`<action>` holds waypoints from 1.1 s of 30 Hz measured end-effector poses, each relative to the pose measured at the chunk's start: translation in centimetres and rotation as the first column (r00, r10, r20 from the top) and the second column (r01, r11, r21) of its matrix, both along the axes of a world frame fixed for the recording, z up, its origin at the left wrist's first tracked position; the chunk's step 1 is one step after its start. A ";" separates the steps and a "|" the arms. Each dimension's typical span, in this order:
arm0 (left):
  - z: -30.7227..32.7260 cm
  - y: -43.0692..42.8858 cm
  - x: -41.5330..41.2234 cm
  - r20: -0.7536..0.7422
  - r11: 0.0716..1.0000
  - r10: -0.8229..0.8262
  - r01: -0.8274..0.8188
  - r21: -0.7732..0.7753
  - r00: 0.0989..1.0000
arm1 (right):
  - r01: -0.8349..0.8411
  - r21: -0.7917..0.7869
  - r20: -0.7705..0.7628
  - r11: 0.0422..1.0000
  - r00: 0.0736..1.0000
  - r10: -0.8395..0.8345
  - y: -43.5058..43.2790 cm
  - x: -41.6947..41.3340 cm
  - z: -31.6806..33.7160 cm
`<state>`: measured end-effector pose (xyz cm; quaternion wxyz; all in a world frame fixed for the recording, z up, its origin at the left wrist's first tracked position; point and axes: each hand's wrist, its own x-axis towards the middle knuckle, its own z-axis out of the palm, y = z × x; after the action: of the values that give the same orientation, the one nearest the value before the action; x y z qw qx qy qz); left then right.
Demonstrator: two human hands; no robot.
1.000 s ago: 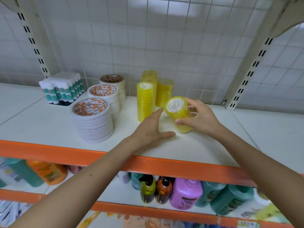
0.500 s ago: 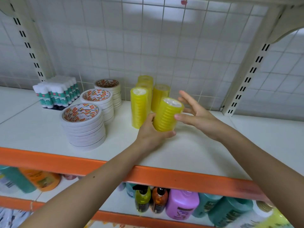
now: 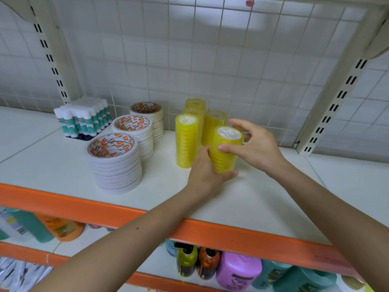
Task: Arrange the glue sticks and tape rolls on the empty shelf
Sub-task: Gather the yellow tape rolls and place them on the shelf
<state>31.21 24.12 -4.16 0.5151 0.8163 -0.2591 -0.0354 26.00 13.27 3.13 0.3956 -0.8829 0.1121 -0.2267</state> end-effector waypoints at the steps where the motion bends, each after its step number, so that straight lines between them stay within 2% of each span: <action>1: -0.1 0.5 0.1 0.023 0.999 -0.023 0.022 0.044 0.999 | 0.006 -0.022 0.008 1.000 1.000 -0.006 0.0 0.4 -0.1; 4: -0.4 1.9 0.4 0.069 0.979 -0.107 0.093 0.183 0.992 | 0.028 -0.061 0.013 0.998 1.000 -0.028 -0.1 1.8 -0.5; 8: -0.5 3.3 0.7 0.125 0.953 -0.187 0.149 0.264 0.974 | 0.060 -0.082 0.010 0.995 0.998 -0.059 0.1 4.0 -1.6; 11: -0.7 3.9 1.0 0.191 0.965 -0.174 0.130 0.226 0.966 | 0.091 -0.034 0.024 0.995 0.996 -0.090 0.3 5.3 -2.6; 16: -0.9 4.3 1.3 0.152 0.987 -0.139 0.124 0.102 0.979 | 0.130 0.028 0.109 0.991 0.985 -0.132 0.4 6.5 -3.7; 23: -1.1 4.5 1.6 0.254 0.991 -0.111 0.087 0.105 0.961 | 0.155 0.022 0.190 0.988 0.969 -0.157 0.4 7.7 -5.3; 28: -1.2 4.4 1.6 0.286 0.975 -0.180 0.133 0.176 0.941 | 0.100 -0.031 0.110 0.995 0.989 -0.096 -0.3 7.6 -5.0; 30: -1.2 4.5 1.6 0.270 0.974 -0.183 0.136 0.183 0.945 | 0.123 -0.127 0.070 0.984 0.991 -0.115 -0.6 7.0 -3.6; 33: -1.0 4.7 1.5 0.243 0.972 -0.184 0.139 0.191 0.952 | 0.102 -0.243 0.159 0.965 0.985 -0.064 0.3 5.9 0.5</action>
<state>32.72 28.84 -5.20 0.3997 0.8312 -0.3863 0.0072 31.92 13.60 3.59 0.2787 -0.9007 0.0894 -0.3211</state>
